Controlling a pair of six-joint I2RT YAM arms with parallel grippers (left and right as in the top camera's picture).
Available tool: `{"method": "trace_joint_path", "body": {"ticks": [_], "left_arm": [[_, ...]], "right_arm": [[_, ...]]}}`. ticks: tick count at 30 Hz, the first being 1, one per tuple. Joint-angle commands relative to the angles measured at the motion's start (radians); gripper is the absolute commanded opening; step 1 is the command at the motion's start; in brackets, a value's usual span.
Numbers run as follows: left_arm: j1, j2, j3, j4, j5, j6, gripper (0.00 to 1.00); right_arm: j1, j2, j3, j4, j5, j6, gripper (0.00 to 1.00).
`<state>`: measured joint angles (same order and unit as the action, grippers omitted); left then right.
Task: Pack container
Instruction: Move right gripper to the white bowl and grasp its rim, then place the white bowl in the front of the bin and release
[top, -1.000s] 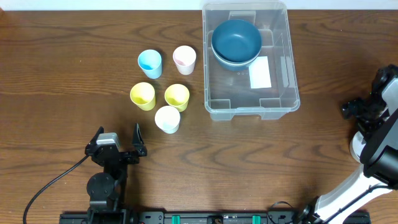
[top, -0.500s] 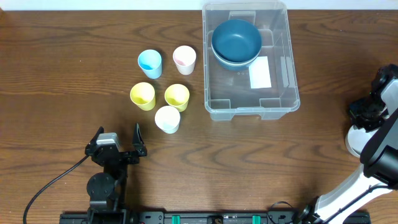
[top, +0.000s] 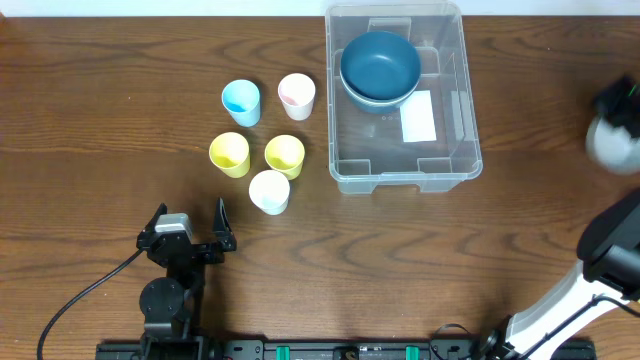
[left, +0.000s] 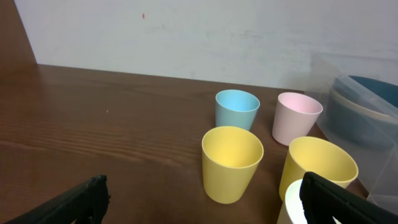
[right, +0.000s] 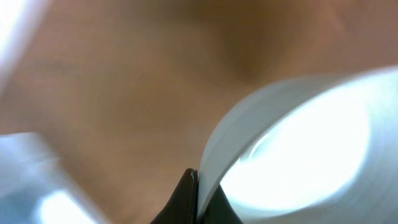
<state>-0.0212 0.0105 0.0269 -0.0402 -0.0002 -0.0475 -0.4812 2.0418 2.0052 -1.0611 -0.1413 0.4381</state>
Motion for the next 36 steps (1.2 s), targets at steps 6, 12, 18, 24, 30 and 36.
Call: {"method": "trace_joint_path", "body": {"ticks": [6, 12, 18, 24, 30, 36], "left_arm": [[0.005, -0.005, -0.023, -0.033, -0.012, 0.017, 0.98], [0.005, -0.005, -0.023, -0.033, -0.012, 0.017, 0.98], [0.005, -0.005, -0.023, -0.033, -0.012, 0.017, 0.98], [0.005, -0.005, -0.023, -0.033, -0.012, 0.017, 0.98], [0.005, -0.005, -0.023, -0.033, -0.012, 0.017, 0.98], [0.005, -0.005, -0.023, -0.033, -0.012, 0.017, 0.98]], "right_arm": [[0.387, -0.023, 0.403, -0.114, -0.087, -0.239, 0.01], [0.684, 0.023, 0.308, -0.140, 0.254, -0.192, 0.01], [0.776, 0.039, 0.158, -0.150, 0.294, -0.076, 0.01], [0.777, 0.039, 0.006, -0.078, 0.211, -0.093, 0.01], [0.777, 0.039, -0.119, 0.054, 0.156, -0.095, 0.03], [0.777, 0.039, -0.209, 0.127, 0.156, -0.095, 0.06]]}}
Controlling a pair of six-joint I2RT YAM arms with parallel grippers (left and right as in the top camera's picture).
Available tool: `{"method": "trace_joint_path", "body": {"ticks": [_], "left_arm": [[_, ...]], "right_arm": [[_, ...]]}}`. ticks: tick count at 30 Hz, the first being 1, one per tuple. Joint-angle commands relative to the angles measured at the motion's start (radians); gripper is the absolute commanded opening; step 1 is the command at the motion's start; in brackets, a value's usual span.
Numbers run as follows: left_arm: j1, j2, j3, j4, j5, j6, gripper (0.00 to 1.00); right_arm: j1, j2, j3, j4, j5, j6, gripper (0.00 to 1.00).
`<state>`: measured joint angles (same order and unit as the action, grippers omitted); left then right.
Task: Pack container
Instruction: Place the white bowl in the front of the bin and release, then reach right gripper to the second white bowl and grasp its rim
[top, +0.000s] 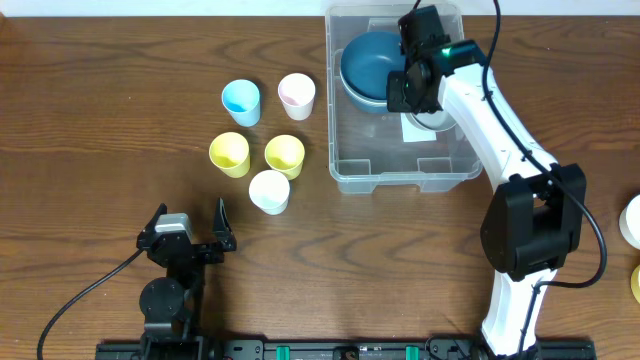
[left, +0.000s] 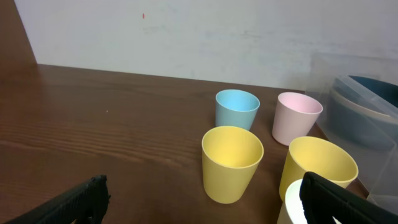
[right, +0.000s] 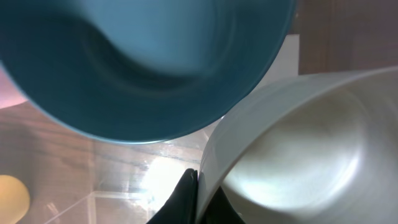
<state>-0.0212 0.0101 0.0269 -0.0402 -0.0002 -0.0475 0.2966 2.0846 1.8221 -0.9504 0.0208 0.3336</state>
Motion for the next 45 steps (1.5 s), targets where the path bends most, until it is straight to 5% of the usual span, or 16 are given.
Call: {"method": "trace_joint_path", "body": {"ticks": [1, 5, 16, 23, 27, 35, 45], "left_arm": [[0.005, -0.005, -0.023, -0.033, -0.012, 0.017, 0.98], [0.005, -0.005, -0.023, -0.033, -0.012, 0.017, 0.98], [0.005, -0.005, -0.023, -0.033, -0.012, 0.017, 0.98], [0.005, -0.005, -0.023, -0.033, -0.012, 0.017, 0.98], [0.005, -0.005, -0.023, -0.033, -0.012, 0.017, 0.98], [0.005, -0.005, -0.023, -0.033, -0.012, 0.017, 0.98], [0.005, -0.005, -0.023, -0.033, -0.012, 0.017, 0.98]], "right_arm": [[-0.001, -0.004, -0.034, 0.021, -0.006, 0.010, 0.07], [-0.002, -0.004, -0.051, 0.028, -0.002, 0.010, 0.12], [-0.011, -0.017, -0.029, 0.019, 0.107, 0.010, 0.57], [-0.150, -0.126, 0.263, -0.217, 0.284, 0.121, 0.73], [-0.344, -0.204, 0.368, -0.395, 0.260, 0.202, 0.73], [-0.708, -0.233, 0.292, -0.680, 0.201, 0.208, 0.72], [-0.938, -0.233, -0.005, -0.441, 0.207, 0.172, 0.86]]}}
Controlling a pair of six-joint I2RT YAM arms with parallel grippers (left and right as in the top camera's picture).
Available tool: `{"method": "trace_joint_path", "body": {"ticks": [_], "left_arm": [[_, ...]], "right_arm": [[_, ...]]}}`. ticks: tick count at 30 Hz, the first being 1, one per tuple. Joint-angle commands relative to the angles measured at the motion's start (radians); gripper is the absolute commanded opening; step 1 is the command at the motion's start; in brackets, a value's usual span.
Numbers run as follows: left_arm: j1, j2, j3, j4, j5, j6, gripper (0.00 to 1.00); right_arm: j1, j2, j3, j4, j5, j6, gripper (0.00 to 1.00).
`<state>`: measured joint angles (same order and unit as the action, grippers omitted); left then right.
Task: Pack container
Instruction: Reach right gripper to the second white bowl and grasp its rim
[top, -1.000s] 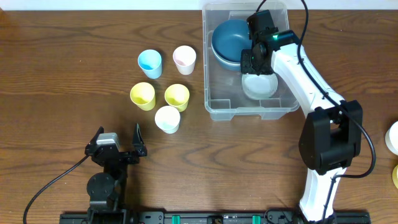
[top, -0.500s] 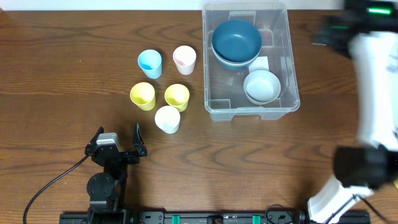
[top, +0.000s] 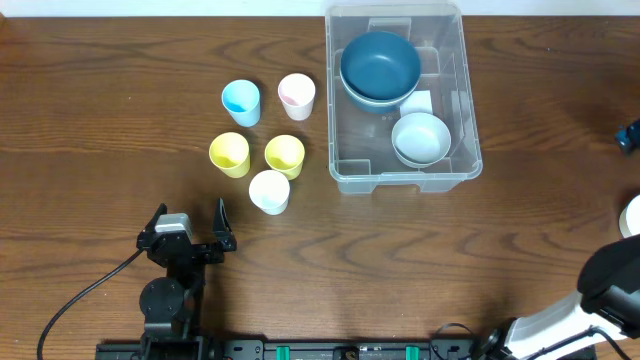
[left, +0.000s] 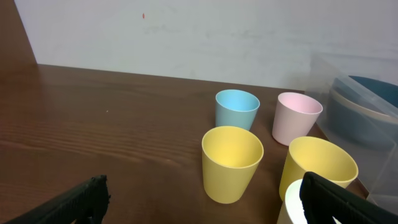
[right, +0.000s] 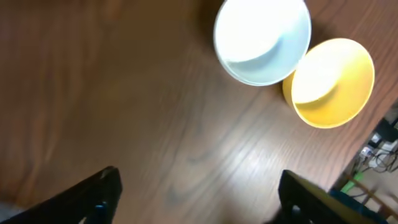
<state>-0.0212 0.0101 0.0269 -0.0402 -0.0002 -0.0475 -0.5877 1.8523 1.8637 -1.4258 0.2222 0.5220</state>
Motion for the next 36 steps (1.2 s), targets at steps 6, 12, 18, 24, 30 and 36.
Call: {"method": "trace_joint_path", "body": {"ticks": [6, 12, 18, 24, 30, 36], "left_arm": [[0.005, -0.005, -0.023, -0.033, -0.012, 0.017, 0.98], [0.005, -0.005, -0.023, -0.033, -0.012, 0.017, 0.98], [0.005, -0.005, -0.023, -0.033, -0.012, 0.017, 0.98], [0.005, -0.005, -0.023, -0.033, -0.012, 0.017, 0.98], [0.005, -0.005, -0.023, -0.033, -0.012, 0.017, 0.98], [0.005, -0.005, -0.023, -0.033, -0.012, 0.017, 0.98]], "right_arm": [[-0.157, 0.000, -0.175, 0.225, -0.029, -0.189, 0.92], [-0.190, 0.000, -0.333, 0.451, -0.149, -0.342, 0.99], [-0.191, 0.019, -0.448, 0.550, -0.144, -0.364, 0.99], [-0.192, 0.044, -0.512, 0.623, -0.144, -0.388, 0.99], [-0.206, 0.103, -0.515, 0.632, -0.143, -0.452, 0.98], [-0.225, 0.163, -0.515, 0.649, -0.144, -0.453, 0.98]]}}
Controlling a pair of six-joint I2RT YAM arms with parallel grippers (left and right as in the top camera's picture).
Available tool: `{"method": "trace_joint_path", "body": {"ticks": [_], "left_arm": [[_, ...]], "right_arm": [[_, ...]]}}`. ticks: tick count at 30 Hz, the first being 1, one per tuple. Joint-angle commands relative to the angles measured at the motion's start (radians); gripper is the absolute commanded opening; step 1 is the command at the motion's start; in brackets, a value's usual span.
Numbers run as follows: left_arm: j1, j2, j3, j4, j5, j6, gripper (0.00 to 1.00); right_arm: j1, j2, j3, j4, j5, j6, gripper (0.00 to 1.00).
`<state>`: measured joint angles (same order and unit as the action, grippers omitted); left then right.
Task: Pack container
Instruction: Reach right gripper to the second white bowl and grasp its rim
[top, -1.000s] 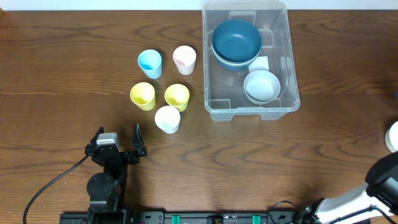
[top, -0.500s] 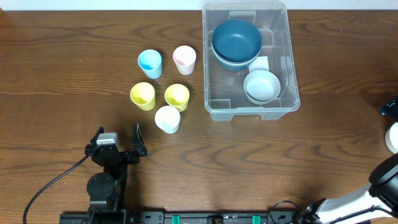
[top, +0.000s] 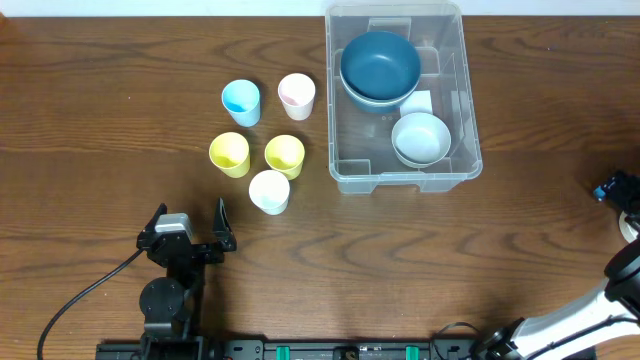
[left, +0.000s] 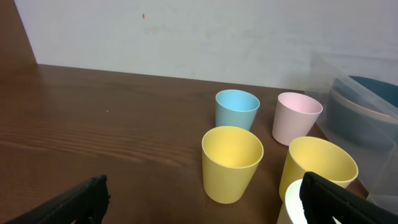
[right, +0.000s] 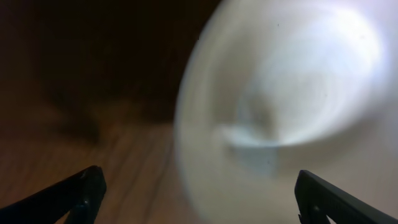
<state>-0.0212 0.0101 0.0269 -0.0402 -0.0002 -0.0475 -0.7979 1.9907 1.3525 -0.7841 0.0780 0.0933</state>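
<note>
The clear plastic container at the back holds a dark blue bowl stacked on a paler one, and a white bowl. Another white bowl, blurred, fills the right wrist view; my right gripper is open close over it, its fingertips either side. In the overhead view that gripper is at the table's right edge, the bowl just beside it. My left gripper rests open near the front, empty.
Several cups stand left of the container: blue, pink, two yellow and white. The left wrist view looks at them from low down, the container's wall at its right.
My right gripper, still open, has moved nearer along the right edge and down. The white bowl on the table, then seen from higher beside a yellow bowl, now fills its view.
My right gripper was shut on a white bowl's rim at the far right. Then it held that bowl inside the container beside the blue bowl. Later the bowl lay in the container and the gripper was open above two more bowls at the right, now close over the white one.
</note>
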Motion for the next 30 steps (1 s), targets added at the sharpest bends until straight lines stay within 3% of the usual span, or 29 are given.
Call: {"method": "trace_joint_path", "body": {"ticks": [1, 7, 9, 10, 11, 13, 17, 21, 24, 30], "left_arm": [[0.005, -0.005, -0.023, -0.033, -0.012, 0.017, 0.98], [0.005, -0.005, -0.023, -0.033, -0.012, 0.017, 0.98], [0.005, -0.005, -0.023, -0.033, -0.012, 0.017, 0.98], [0.005, -0.005, -0.023, -0.033, -0.012, 0.017, 0.98], [0.005, -0.005, -0.023, -0.033, -0.012, 0.017, 0.98], [0.005, -0.005, -0.023, -0.033, -0.012, 0.017, 0.98], [0.005, -0.005, -0.023, -0.033, -0.012, 0.017, 0.98], [0.005, -0.005, -0.023, -0.033, -0.012, 0.017, 0.98], [0.005, -0.005, -0.023, -0.033, -0.012, 0.017, 0.98], [0.005, -0.005, -0.023, -0.033, -0.012, 0.017, 0.98]], "right_arm": [[-0.017, 0.026, -0.004, 0.010, 0.000, -0.024, 0.97], [-0.016, 0.026, -0.002, 0.038, -0.001, -0.020, 0.91], [-0.016, 0.026, -0.002, 0.043, -0.001, -0.020, 0.84], [-0.016, 0.026, -0.002, 0.044, -0.001, -0.019, 0.76], [-0.016, 0.026, -0.002, 0.044, -0.005, -0.019, 0.61], [-0.016, 0.026, 0.003, 0.043, -0.008, -0.013, 0.45], [-0.016, 0.025, 0.020, 0.035, -0.032, -0.008, 0.29], [-0.008, 0.025, 0.066, 0.003, -0.069, 0.001, 0.07], [0.011, 0.023, 0.138, -0.053, -0.095, 0.003, 0.01], [0.099, 0.011, 0.401, -0.223, -0.193, 0.003, 0.01]]}}
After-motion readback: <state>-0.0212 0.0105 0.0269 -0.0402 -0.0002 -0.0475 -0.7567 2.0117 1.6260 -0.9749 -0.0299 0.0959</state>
